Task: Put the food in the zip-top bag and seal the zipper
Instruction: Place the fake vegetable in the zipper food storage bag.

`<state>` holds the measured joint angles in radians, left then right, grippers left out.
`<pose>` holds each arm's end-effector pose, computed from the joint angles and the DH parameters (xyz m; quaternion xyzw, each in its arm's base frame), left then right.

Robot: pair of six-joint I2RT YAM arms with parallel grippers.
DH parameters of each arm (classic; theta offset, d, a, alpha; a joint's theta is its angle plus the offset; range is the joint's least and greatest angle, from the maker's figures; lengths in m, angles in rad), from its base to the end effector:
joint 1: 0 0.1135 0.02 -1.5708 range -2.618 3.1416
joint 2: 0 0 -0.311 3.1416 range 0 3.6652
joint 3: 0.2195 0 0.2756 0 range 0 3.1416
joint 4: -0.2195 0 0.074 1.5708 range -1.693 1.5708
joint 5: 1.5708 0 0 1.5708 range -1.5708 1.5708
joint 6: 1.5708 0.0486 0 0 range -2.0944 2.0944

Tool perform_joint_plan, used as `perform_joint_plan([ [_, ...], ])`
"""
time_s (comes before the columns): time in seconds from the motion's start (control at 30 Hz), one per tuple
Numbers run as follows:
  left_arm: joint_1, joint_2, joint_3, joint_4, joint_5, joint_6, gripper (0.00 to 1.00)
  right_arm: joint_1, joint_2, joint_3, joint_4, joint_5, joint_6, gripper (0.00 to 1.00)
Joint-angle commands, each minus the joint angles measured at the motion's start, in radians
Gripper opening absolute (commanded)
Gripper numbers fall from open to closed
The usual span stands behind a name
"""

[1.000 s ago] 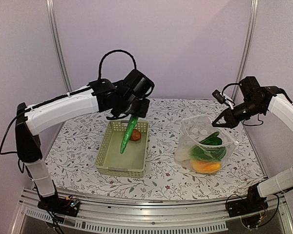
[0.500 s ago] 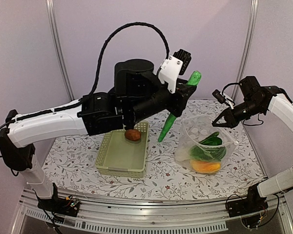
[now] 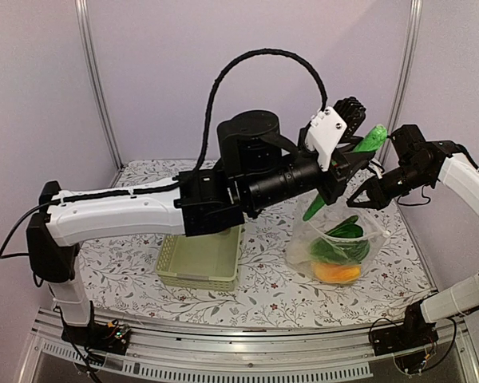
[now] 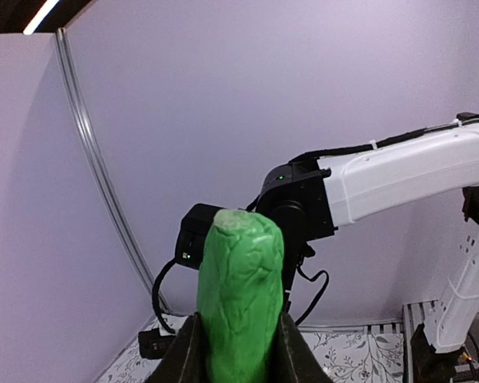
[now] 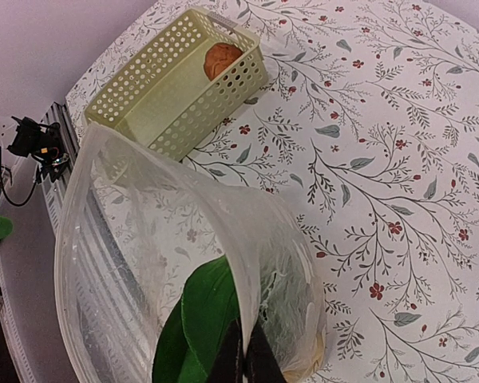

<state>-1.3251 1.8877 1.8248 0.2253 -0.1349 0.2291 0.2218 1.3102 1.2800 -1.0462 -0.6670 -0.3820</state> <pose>0.1303 -0.4928 0.4717 0.4163 0.4965 -0.3589 0.6718 0.2507 0.0874 0.3671 -0.3489 0.8509 0.2979 0.2559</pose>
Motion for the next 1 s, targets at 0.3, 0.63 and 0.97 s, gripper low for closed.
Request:
perform_joint_plan([
  [0.3,0.058,0.204,0.088,0.151,0.269,0.110,0.00,0.003,-0.025,0.010,-0.009,0.002,-0.009,0.00],
  [0.63,0.117,0.271,0.018,0.146,0.334,0.104,0.00,0.003,-0.020,0.007,-0.003,-0.001,-0.011,0.00],
  [0.97,0.167,0.313,-0.079,0.220,0.334,0.103,0.04,0.003,-0.013,0.007,-0.004,0.000,-0.011,0.00],
])
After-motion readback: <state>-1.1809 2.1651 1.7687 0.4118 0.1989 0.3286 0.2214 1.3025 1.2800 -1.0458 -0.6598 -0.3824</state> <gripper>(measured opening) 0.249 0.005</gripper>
